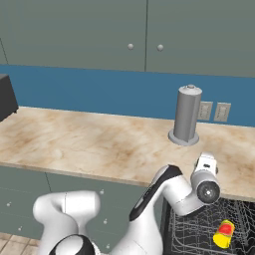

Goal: Pick up the cup and bowl from the counter, place them in the dishwasher, and close the dishwasher door.

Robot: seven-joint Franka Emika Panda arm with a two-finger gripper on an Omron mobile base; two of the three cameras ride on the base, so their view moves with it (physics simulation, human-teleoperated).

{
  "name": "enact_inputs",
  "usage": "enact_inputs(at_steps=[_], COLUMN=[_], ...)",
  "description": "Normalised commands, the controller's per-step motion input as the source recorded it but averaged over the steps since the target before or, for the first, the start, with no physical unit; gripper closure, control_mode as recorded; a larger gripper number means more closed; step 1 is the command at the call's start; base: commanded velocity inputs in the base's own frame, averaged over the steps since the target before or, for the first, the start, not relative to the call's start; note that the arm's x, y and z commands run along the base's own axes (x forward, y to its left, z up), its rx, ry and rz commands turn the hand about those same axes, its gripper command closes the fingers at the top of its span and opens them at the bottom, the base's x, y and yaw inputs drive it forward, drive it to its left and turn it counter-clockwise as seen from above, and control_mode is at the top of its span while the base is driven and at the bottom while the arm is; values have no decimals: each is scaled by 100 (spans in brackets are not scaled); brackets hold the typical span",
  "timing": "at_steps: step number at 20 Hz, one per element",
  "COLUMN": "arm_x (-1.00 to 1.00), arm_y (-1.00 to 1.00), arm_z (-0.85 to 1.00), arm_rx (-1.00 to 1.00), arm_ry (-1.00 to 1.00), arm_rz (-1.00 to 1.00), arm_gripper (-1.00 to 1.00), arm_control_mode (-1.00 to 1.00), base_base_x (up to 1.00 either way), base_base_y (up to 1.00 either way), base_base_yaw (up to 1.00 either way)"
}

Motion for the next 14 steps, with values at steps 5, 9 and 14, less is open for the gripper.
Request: enact_inputs(at_steps=[5, 9, 14], arm_x=[16, 18, 19], arm_y=[0, 0, 0], arm_z=[-32, -22, -23], arm_rx=[0, 0, 0], arm_ry=[0, 0, 0], arm_rz=[5, 4, 1], arm_gripper=[-100, -100, -100], arm_control_mode=[-100, -100, -100], base_base_x=[0, 0, 0], base_base_y=[0, 0, 0], base_base_yaw=[0, 0, 0])
